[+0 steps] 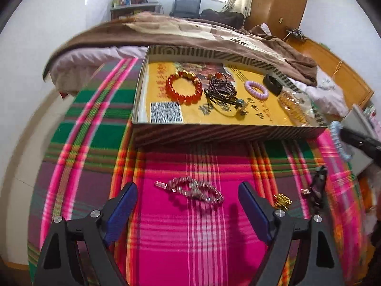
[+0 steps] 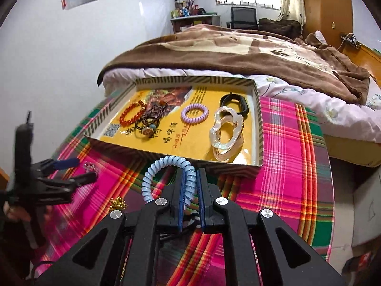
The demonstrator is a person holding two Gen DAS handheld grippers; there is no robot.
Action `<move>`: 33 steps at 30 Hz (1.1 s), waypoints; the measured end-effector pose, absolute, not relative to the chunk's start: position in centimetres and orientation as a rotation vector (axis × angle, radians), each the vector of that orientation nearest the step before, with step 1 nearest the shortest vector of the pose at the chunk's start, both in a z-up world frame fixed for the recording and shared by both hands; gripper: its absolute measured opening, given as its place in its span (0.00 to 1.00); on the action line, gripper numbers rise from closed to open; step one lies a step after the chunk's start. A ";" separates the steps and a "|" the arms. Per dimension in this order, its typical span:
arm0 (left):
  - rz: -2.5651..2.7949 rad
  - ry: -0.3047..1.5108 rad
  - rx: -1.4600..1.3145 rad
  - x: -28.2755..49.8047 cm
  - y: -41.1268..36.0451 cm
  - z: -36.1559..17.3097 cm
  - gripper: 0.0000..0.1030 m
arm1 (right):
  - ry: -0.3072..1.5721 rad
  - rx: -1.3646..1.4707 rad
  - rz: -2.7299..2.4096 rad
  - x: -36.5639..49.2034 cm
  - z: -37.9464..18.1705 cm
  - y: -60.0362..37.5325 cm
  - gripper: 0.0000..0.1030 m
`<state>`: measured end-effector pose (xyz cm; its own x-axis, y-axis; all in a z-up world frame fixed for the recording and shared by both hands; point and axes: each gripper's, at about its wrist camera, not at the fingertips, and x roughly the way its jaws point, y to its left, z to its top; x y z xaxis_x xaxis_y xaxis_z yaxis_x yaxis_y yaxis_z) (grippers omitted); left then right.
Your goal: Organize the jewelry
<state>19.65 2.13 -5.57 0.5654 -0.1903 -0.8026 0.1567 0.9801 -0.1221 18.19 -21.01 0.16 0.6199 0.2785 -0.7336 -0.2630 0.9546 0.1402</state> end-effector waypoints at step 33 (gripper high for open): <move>-0.208 0.840 -0.060 16.7 4.5 -2.8 0.04 | 0.808 0.056 0.322 16.4 0.7 -21.0 0.09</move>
